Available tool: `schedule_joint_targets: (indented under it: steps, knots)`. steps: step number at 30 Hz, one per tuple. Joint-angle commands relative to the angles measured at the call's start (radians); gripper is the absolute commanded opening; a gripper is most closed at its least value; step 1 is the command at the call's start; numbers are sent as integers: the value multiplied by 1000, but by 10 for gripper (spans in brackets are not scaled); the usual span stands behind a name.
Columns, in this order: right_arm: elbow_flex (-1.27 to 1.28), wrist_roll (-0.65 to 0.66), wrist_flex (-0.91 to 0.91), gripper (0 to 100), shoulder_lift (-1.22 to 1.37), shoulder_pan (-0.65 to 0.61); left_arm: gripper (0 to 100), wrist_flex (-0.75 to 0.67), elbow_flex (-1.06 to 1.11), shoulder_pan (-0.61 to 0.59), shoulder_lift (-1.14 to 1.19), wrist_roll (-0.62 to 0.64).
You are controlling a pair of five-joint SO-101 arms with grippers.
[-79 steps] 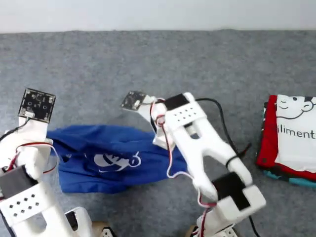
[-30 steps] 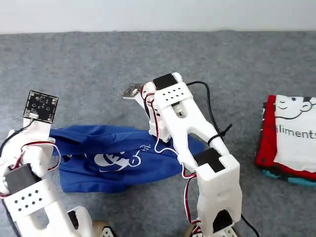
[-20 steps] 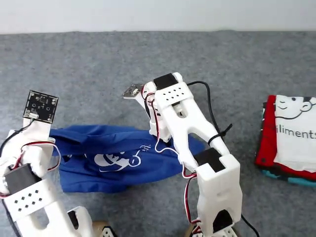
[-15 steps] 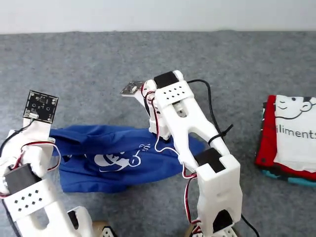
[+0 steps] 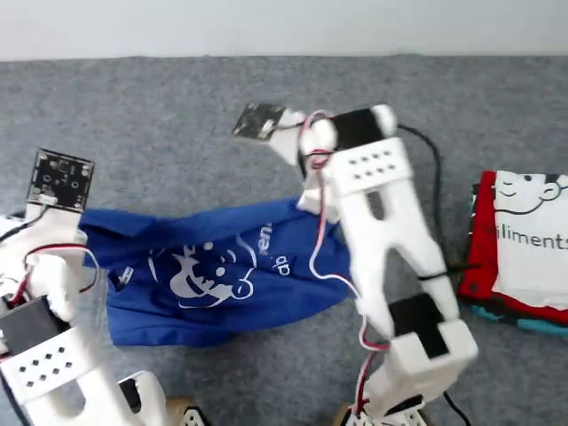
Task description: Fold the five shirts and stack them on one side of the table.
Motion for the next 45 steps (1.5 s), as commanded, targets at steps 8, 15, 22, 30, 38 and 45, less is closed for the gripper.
schedule_joint_targets:
  steps: [8,15,22,30,38,45]
  knots:
    - [-157,20,25,9,-234,139,15,-137,-226,-5,-14,29]
    - [-253,20,18,9,-334,151,15,-212,-427,-5,-14,74]
    - [-324,18,-76,9,-461,197,15,-216,-621,-5,-14,118]
    - [-324,49,-101,9,-667,318,15,-210,-811,-5,-14,130]
    - [-324,170,-102,9,-858,479,16,-141,-998,-5,-14,61]
    - [-265,247,-73,9,-891,542,16,-5,-1049,-5,-5,-9]
